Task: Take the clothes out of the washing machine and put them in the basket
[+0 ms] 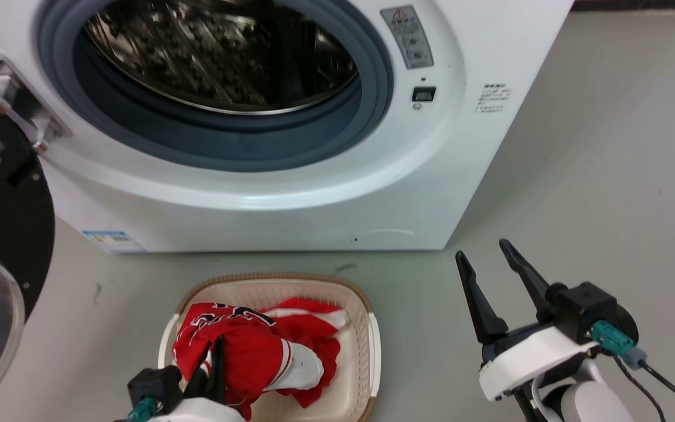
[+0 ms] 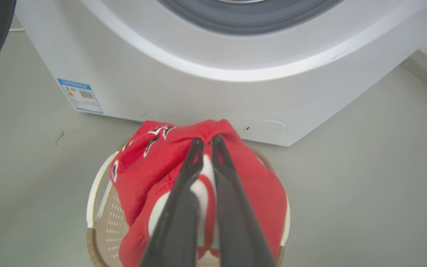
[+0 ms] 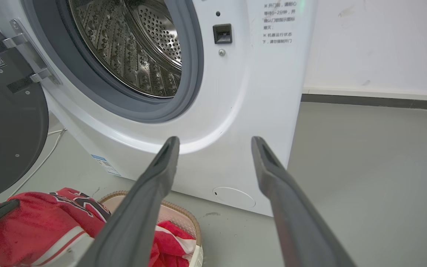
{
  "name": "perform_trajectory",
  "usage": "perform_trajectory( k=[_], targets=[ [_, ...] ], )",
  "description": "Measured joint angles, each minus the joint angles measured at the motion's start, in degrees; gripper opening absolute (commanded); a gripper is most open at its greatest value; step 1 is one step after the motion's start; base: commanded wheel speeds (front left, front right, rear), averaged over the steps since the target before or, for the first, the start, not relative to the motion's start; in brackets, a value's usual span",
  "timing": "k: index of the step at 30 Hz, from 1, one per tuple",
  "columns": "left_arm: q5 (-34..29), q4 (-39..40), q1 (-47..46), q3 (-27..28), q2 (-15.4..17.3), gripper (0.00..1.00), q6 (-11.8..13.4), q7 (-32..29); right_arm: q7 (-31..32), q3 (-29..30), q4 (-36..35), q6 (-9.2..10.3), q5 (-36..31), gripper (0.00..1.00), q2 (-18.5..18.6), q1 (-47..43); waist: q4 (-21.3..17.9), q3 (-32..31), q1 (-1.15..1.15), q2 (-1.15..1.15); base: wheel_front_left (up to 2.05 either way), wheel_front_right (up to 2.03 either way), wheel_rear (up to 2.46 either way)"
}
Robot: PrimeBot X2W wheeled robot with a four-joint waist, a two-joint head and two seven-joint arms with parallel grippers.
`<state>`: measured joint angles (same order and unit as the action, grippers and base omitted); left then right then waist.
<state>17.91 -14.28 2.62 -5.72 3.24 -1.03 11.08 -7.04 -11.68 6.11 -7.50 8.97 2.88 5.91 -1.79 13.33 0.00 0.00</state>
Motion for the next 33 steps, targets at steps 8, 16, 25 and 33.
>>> perform_trajectory(
  k=[8, 16, 25, 33],
  targets=[
    [0.9, -22.5, -12.3, 1.1, 0.4, 0.0, -1.5, 2.8, -0.5, -0.3, -0.9, -0.01, -0.6, 1.0, 0.0, 3.8, -0.5, 7.7, 0.01, 0.0, 0.0, 0.0, 0.0],
    [1.5, -38.3, -24.6, 3.1, 2.2, 0.0, -2.1, 3.8, -1.3, -1.4, -1.1, 0.0, -0.5, 1.0, 0.0, 7.7, -2.2, 16.2, 0.01, 0.0, 0.0, 0.0, 0.0],
    [1.6, -48.2, -34.1, 4.6, 4.3, 0.0, -2.7, 4.0, -2.6, -3.1, -1.2, 0.0, -1.5, 1.0, 0.0, 12.2, -5.1, 25.1, 0.01, 0.0, 0.0, 0.0, 0.0],
    [2.5, -55.3, -38.1, 5.7, 5.1, 0.0, -1.9, 4.0, -4.1, -4.3, 0.2, -0.01, -0.5, 1.0, 0.0, 14.2, -7.6, 30.3, 0.01, 0.0, 0.0, 0.0, 0.0]
  ],
)
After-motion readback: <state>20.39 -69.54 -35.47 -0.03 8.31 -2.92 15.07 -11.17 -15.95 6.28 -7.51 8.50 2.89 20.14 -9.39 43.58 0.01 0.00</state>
